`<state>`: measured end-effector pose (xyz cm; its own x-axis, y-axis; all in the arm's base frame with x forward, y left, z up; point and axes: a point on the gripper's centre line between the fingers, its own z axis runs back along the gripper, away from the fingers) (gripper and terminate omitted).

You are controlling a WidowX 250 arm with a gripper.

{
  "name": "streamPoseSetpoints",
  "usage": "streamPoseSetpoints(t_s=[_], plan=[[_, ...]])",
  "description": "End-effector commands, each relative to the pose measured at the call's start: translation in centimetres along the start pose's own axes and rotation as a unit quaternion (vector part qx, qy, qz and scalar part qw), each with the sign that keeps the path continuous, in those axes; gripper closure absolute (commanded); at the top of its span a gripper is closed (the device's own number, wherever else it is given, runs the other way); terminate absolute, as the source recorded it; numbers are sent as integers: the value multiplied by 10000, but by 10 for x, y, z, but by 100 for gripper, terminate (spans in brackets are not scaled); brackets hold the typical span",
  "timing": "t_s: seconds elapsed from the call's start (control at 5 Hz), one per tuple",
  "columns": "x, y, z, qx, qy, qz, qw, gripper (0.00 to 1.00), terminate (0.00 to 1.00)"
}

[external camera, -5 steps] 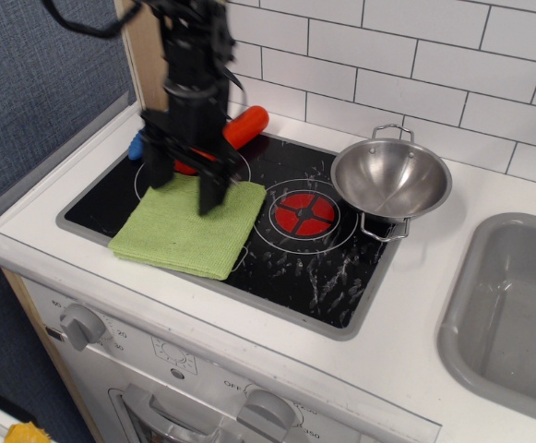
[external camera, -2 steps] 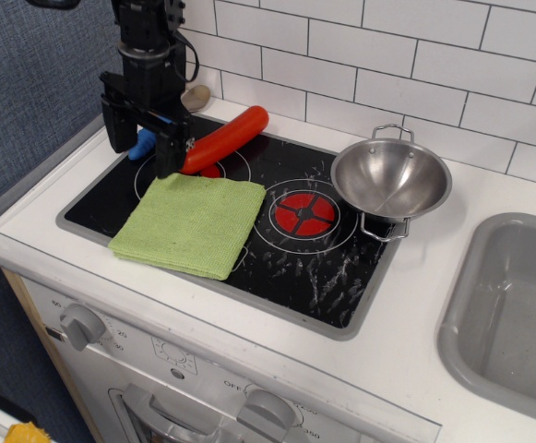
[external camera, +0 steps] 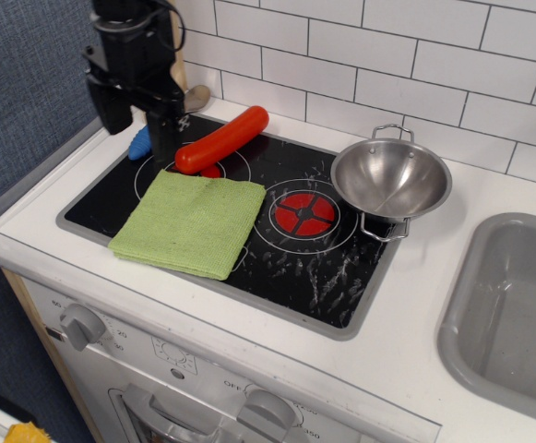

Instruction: Slide the towel towards the left side of the stove.

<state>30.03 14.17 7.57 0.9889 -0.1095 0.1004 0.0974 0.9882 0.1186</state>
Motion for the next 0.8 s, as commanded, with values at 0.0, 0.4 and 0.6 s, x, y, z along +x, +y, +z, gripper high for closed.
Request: streamPoseSetpoints(t_s=[0.0,0.4,0.6], plan=[[-2,-24,-15,110,113,-172,9997,0,0],[-5,-44,-40,204,395,-264,9987,0,0],[-14,-24,-52,288,668,78,9973,0,0]])
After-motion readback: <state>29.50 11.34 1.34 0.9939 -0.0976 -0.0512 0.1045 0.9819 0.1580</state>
